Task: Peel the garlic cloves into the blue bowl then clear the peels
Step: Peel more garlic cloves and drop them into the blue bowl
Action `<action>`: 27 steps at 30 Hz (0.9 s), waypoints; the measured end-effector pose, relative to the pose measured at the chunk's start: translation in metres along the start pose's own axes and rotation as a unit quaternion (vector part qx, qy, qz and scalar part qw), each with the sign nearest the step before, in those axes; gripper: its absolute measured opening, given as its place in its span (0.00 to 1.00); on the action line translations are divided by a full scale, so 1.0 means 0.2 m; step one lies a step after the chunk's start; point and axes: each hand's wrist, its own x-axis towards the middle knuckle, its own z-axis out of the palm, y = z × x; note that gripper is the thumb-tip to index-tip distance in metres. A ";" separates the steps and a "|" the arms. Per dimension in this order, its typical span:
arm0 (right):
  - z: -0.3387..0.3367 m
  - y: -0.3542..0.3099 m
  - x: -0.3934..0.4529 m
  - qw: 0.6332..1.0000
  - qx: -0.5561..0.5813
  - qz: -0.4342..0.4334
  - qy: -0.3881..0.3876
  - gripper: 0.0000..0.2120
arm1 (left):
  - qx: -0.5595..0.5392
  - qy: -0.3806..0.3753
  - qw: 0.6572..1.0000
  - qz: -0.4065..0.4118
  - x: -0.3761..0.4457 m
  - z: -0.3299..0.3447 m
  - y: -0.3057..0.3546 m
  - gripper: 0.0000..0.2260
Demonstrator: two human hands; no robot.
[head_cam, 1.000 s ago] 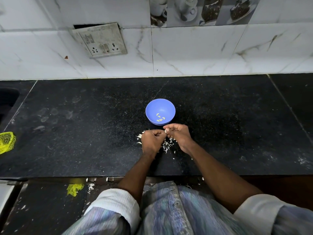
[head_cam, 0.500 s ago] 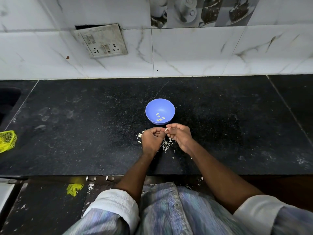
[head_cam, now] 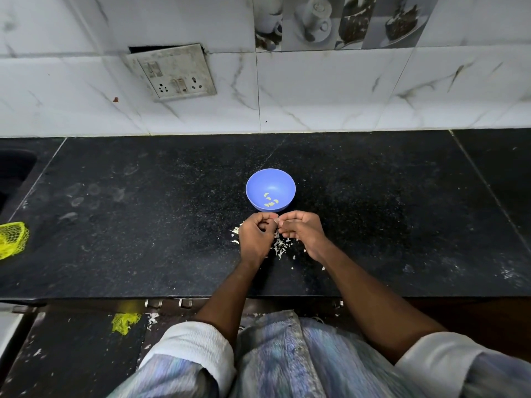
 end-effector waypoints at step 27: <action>0.04 0.01 0.04 0.989 -0.122 -0.082 0.032 0.02 | 0.134 0.027 0.988 0.067 0.02 -0.02 0.04 0.10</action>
